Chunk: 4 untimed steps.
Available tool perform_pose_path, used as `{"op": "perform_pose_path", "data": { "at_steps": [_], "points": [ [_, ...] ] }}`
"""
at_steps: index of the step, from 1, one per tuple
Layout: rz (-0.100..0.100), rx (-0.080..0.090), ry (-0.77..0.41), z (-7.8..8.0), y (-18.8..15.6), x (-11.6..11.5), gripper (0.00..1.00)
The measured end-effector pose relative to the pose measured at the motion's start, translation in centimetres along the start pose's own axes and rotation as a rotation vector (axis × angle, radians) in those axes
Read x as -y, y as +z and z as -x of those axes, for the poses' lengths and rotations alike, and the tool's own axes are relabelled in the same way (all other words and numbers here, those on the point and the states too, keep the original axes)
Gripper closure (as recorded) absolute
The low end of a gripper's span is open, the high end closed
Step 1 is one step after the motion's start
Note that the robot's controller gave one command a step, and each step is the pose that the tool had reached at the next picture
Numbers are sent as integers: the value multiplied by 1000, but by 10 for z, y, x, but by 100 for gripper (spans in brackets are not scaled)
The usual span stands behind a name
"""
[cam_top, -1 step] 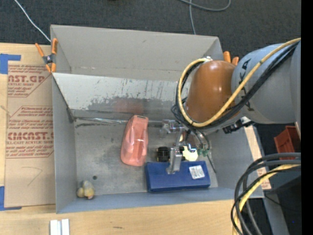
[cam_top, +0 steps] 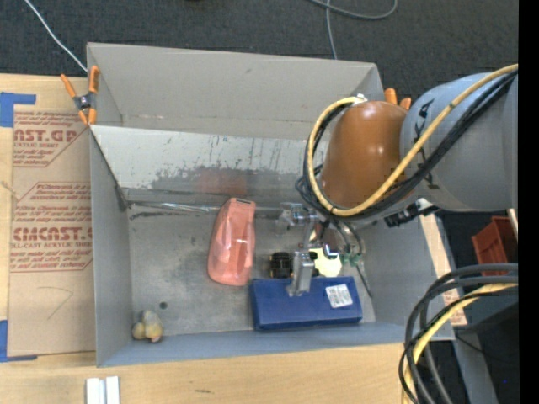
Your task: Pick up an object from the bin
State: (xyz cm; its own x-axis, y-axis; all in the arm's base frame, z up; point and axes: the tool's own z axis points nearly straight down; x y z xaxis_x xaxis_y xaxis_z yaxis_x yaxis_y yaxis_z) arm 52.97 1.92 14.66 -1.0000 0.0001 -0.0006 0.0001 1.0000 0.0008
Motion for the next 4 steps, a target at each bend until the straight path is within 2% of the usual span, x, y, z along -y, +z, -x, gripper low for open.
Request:
{"op": "perform_pose_path", "data": {
  "at_steps": [1, 2, 3, 4],
  "points": [
    [0, 4, -180, -9, 48, 15, 0],
    [0, 43, -26, -14, 70, 4, 100],
    [0, 43, -26, -14, 70, 4, 100],
    [-1, 53, -57, -11, 1, 6, 100]
  ]
}}
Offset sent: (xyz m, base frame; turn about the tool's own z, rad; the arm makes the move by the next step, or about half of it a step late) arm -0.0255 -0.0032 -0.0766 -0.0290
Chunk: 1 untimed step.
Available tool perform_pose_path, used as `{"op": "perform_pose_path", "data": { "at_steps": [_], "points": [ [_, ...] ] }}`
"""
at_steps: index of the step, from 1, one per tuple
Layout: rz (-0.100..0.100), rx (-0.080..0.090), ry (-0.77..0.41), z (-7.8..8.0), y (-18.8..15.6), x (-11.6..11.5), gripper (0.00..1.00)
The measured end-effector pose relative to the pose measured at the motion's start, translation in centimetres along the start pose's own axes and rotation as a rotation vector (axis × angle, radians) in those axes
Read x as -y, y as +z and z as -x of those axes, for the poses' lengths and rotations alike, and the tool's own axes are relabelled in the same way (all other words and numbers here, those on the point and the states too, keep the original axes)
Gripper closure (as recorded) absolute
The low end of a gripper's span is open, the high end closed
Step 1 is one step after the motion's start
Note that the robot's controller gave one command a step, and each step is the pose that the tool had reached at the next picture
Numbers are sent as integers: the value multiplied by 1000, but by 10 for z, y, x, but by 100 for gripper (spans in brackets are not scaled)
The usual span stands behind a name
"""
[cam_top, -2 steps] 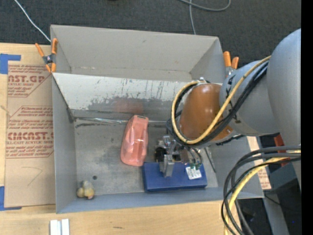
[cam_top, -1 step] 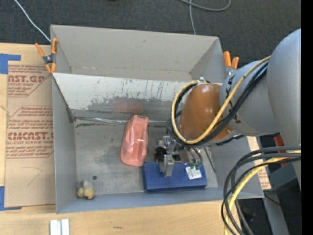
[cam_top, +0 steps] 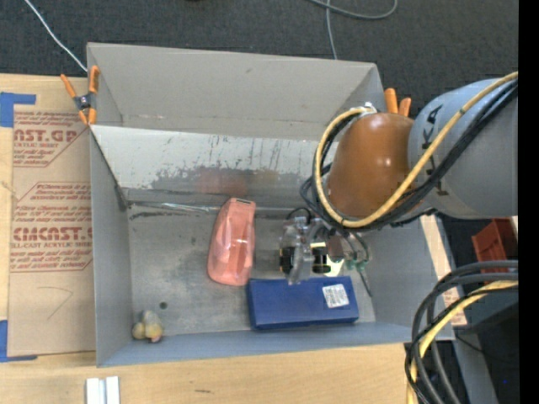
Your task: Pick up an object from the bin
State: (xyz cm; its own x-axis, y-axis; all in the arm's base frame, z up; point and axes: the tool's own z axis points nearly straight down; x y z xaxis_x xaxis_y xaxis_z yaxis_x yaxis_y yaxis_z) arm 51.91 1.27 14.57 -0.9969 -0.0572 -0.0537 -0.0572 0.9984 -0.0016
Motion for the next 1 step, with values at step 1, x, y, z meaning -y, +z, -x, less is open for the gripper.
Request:
{"op": "perform_pose_path", "data": {
  "at_steps": [1],
  "points": [
    [5, -2, 28, -6, 62, 15, 100]
  ]
}}
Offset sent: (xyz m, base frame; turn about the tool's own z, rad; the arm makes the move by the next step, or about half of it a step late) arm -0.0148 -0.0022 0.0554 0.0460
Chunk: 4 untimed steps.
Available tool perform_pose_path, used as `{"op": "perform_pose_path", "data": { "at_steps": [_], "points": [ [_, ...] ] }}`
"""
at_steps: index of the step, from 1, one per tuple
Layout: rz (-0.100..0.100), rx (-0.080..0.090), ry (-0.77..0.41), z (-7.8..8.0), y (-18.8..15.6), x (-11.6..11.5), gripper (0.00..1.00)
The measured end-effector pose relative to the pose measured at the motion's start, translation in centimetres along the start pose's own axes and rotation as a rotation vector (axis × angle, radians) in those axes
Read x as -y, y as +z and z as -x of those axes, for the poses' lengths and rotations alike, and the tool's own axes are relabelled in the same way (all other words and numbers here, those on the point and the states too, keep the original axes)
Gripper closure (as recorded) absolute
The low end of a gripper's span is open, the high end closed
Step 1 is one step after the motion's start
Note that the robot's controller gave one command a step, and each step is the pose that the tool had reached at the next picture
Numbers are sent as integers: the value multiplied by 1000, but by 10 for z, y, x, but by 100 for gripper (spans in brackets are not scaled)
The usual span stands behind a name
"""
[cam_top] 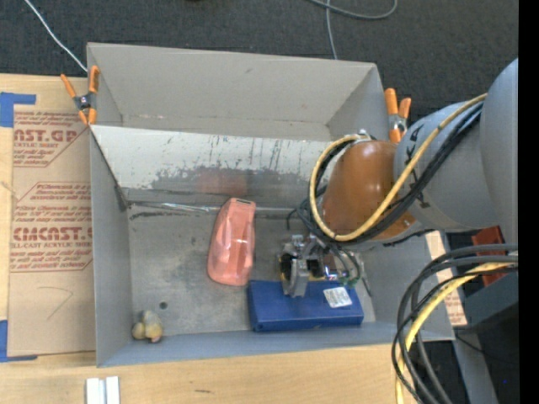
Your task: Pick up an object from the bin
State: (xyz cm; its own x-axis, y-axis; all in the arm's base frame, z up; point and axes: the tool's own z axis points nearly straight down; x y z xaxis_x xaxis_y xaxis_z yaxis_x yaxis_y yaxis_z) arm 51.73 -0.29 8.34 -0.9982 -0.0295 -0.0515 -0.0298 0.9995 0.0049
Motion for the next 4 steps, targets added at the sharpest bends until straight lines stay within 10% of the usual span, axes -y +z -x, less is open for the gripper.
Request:
{"op": "perform_pose_path", "data": {
  "at_steps": [1, 2, 3, 4],
  "points": [
    [-4, -4, 13, -7, -84, -11, 100],
    [-2, 3, 21, 18, -77, 11, 100],
    [-2, -1, -163, -36, -20, 26, 100],
    [-1, 1, 266, -33, -57, 62, 100]
  ]
}}
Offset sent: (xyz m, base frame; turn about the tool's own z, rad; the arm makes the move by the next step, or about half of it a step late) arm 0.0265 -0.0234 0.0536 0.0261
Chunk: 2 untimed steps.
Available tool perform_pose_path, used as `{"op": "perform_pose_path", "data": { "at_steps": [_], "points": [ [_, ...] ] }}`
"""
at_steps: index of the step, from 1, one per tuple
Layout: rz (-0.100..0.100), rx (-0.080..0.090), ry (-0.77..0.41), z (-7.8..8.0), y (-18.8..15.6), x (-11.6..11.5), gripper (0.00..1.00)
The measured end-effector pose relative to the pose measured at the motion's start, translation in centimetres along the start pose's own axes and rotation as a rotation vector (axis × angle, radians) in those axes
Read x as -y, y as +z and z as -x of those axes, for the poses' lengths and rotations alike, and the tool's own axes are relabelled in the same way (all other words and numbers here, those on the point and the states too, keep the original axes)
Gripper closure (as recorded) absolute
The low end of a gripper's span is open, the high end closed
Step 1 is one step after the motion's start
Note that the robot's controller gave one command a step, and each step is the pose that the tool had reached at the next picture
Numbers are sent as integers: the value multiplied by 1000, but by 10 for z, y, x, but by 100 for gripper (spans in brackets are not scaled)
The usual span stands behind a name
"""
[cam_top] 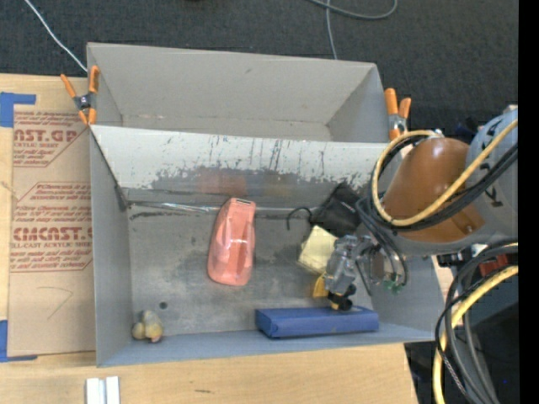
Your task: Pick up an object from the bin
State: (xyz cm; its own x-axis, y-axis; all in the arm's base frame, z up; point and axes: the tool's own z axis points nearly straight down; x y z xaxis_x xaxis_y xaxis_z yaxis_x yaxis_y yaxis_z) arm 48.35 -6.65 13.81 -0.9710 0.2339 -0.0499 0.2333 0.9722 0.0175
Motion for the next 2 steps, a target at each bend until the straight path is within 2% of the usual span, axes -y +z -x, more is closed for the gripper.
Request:
{"op": "perform_pose_path", "data": {
  "at_steps": [1, 2],
  "points": [
    [0, 9, -321, -9, 15, -33, 0],
    [0, 8, -321, -9, 15, -33, 0]
  ]
}}
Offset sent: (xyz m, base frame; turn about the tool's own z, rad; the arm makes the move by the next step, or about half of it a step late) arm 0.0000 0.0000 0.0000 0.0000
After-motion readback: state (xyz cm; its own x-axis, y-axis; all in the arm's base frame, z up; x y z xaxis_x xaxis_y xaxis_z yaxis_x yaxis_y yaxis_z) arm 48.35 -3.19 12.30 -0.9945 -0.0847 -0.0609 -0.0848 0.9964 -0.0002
